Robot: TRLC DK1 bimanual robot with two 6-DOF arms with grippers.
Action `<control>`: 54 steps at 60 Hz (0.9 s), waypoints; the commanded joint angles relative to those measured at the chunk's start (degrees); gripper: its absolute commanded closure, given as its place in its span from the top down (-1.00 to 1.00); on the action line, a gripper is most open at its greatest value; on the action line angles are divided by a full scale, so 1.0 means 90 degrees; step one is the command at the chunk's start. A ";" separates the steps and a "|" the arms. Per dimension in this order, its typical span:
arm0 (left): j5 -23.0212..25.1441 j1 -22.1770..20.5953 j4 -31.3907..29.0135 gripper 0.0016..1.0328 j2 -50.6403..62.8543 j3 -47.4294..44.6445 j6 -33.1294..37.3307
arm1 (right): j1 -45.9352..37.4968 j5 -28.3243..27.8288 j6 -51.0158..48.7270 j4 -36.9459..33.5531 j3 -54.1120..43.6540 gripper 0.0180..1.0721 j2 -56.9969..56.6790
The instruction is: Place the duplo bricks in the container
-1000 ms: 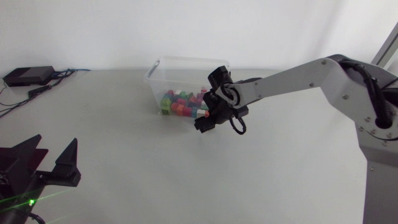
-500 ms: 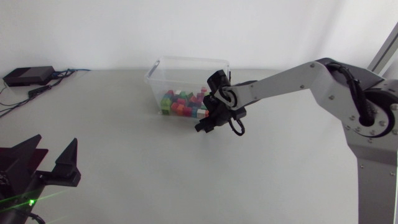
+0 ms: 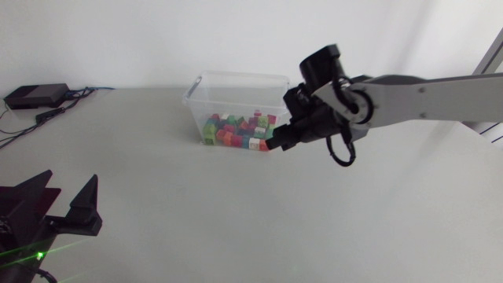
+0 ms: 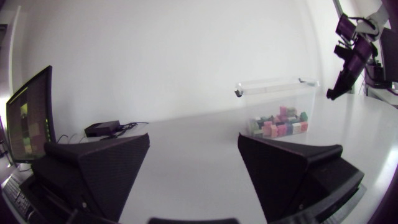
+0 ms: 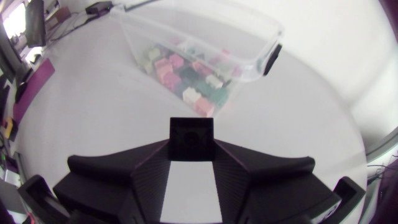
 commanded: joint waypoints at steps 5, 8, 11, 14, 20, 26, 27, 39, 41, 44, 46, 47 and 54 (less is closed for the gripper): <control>-0.0009 0.0059 0.0079 0.91 -0.0045 -0.0149 -0.0117 | -0.0092 0.0059 0.0217 -0.0240 0.0113 -0.25 -0.0744; -0.0009 0.0059 0.0079 0.91 -0.0045 -0.0149 -0.0117 | -0.0102 0.0040 0.0227 -0.0231 0.0269 -0.25 -0.0774; -0.0009 0.0059 0.0079 0.91 -0.0045 -0.0149 -0.0117 | -0.0092 0.0040 0.0275 -0.0172 0.0426 -0.25 -0.0754; -0.0009 0.0059 0.0079 0.91 -0.0045 -0.0149 -0.0127 | -0.0083 0.0020 0.0324 -0.0094 0.0631 -0.25 -0.0657; -0.0009 0.0059 0.0079 0.91 -0.0045 -0.0149 -0.0127 | -0.0024 -0.0009 0.0393 -0.0025 0.1139 -0.25 -0.0295; -0.0009 0.0059 0.0079 0.91 -0.0045 -0.0149 -0.0117 | 0.0005 -0.0028 0.0481 0.0004 0.1783 -0.25 0.0193; -0.0009 0.0059 0.0079 0.91 -0.0045 -0.0149 -0.0117 | 0.0015 -0.0028 0.0490 0.0023 0.1890 -0.25 0.0271; -0.0009 0.0059 0.0079 0.91 -0.0045 -0.0149 -0.0117 | 0.0044 -0.0048 0.0490 -0.0397 0.3453 -0.25 0.1277; -0.0009 0.0059 0.0079 0.91 -0.0045 -0.0149 -0.0127 | 0.0044 -0.0048 0.0490 -0.0494 0.3687 -0.25 0.1414; -0.0009 0.0059 0.0079 0.91 -0.0045 -0.0149 -0.0117 | 0.0044 -0.0038 0.0461 -0.0563 0.4068 -0.25 0.1658; -0.0009 0.0059 0.0079 0.91 -0.0045 -0.0149 -0.0117 | 0.0044 -0.0038 0.0451 -0.0611 0.4224 -0.25 0.1765; -0.0009 0.0059 0.0079 0.91 -0.0045 -0.0149 -0.0117 | 0.0044 -0.0038 0.0441 -0.0631 0.4322 -0.25 0.1853; -0.0009 0.0059 0.0079 0.91 -0.0045 -0.0149 -0.0117 | 0.0044 -0.0038 0.0412 -0.0631 0.4674 -0.25 0.2166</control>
